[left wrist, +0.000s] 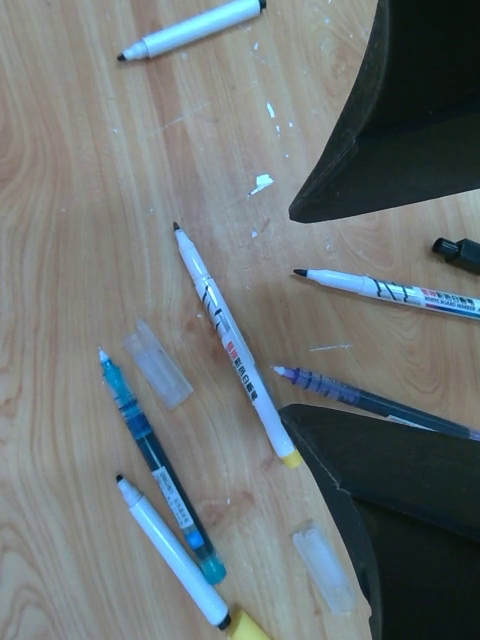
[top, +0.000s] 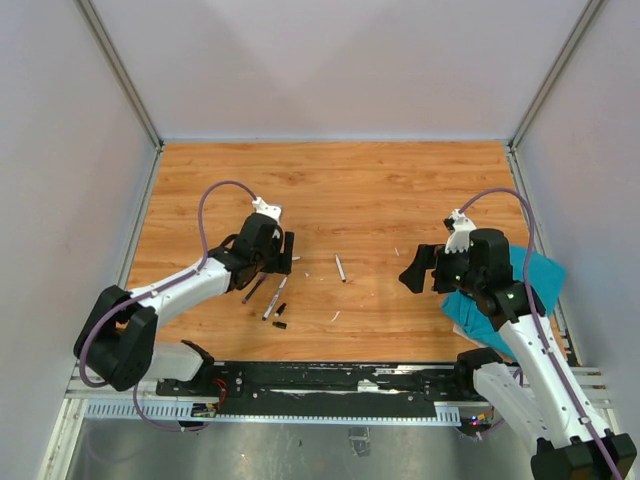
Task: Insert the pens into the pen caps
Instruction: Pick up the pen from the center of the board.
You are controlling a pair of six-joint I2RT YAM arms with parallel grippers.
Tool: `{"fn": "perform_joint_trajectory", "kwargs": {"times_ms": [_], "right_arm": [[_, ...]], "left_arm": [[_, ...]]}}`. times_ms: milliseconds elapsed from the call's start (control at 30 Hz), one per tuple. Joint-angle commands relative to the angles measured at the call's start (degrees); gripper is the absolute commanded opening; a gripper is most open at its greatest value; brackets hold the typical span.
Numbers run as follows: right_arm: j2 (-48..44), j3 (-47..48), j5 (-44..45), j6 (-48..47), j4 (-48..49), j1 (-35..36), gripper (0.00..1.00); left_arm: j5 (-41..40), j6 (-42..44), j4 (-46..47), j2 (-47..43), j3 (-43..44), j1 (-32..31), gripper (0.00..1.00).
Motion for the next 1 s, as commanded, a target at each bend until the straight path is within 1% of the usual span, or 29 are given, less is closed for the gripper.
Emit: {"fn": "perform_joint_trajectory", "kwargs": {"times_ms": [0, 167, 300, 667, 967], "right_arm": [[0.87, -0.51, -2.68, -1.59, -0.04, -0.89, 0.99], [2.08, -0.54, -4.42, -1.81, 0.05, -0.89, 0.99], [2.72, -0.56, -5.79, -2.04, 0.04, -0.88, 0.99], [4.04, -0.59, -8.20, -2.13, -0.13, -0.87, 0.98], [5.01, -0.65, -9.67, -2.21, -0.44, -0.79, 0.99]], "left_arm": [[2.28, 4.45, 2.46, 4.15, 2.20, 0.44, 0.77], [1.80, 7.23, 2.33, 8.60, 4.11, 0.44, 0.68], [1.20, 8.63, 2.97, 9.89, 4.49, 0.43, 0.65], [2.73, 13.84, 5.96, 13.00, 5.22, 0.44, 0.55], [1.93, 17.39, 5.76, 15.76, 7.56, 0.43, 0.49]]}}
